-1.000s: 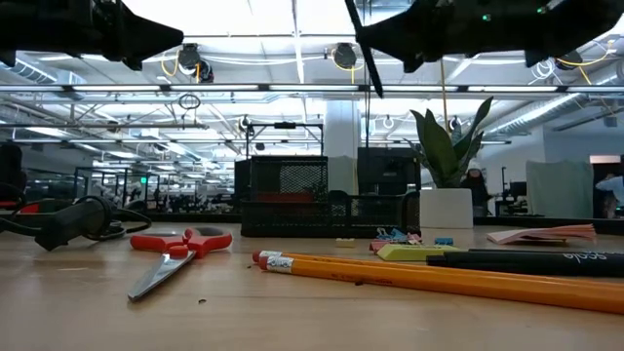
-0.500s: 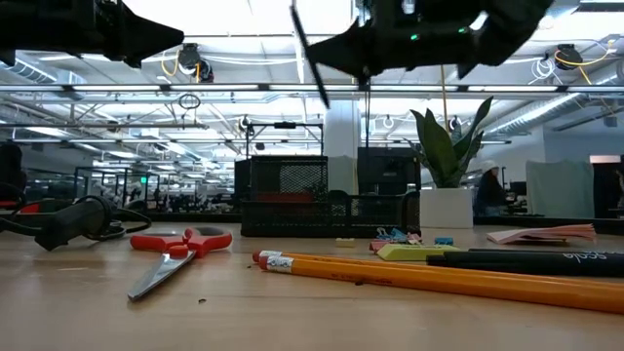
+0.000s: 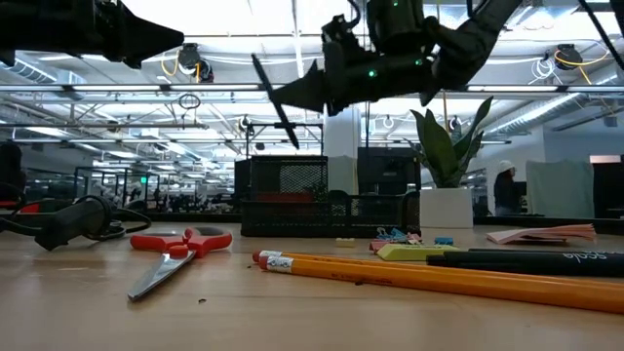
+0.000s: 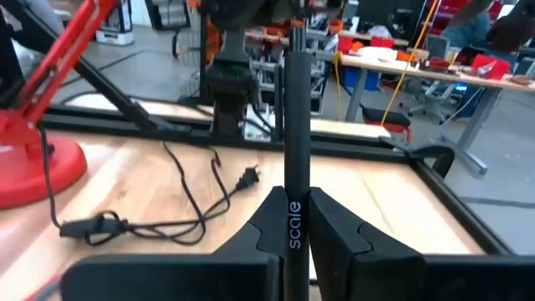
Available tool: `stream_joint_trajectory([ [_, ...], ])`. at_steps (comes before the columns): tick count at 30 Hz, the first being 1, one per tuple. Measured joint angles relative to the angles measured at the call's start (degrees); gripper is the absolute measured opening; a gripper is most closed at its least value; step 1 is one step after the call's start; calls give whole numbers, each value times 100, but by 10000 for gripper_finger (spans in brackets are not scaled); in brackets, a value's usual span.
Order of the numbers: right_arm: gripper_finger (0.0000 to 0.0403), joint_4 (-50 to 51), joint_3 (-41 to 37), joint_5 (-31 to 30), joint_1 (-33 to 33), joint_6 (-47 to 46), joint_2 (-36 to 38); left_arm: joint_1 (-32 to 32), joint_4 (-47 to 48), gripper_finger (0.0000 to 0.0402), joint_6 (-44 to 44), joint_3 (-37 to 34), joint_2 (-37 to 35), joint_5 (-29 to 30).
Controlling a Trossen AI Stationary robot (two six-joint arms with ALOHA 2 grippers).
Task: Pick and place office supplies into organizer
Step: Put the black pen into the black desk organizer
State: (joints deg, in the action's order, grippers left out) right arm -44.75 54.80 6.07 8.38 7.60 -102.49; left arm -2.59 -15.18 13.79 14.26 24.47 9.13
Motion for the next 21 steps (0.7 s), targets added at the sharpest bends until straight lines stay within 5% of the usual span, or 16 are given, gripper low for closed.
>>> stream_joint_trajectory([
  [21,24,894,12,-483,24,-286,-258,0,-4,63,-12,0,2,-4],
])
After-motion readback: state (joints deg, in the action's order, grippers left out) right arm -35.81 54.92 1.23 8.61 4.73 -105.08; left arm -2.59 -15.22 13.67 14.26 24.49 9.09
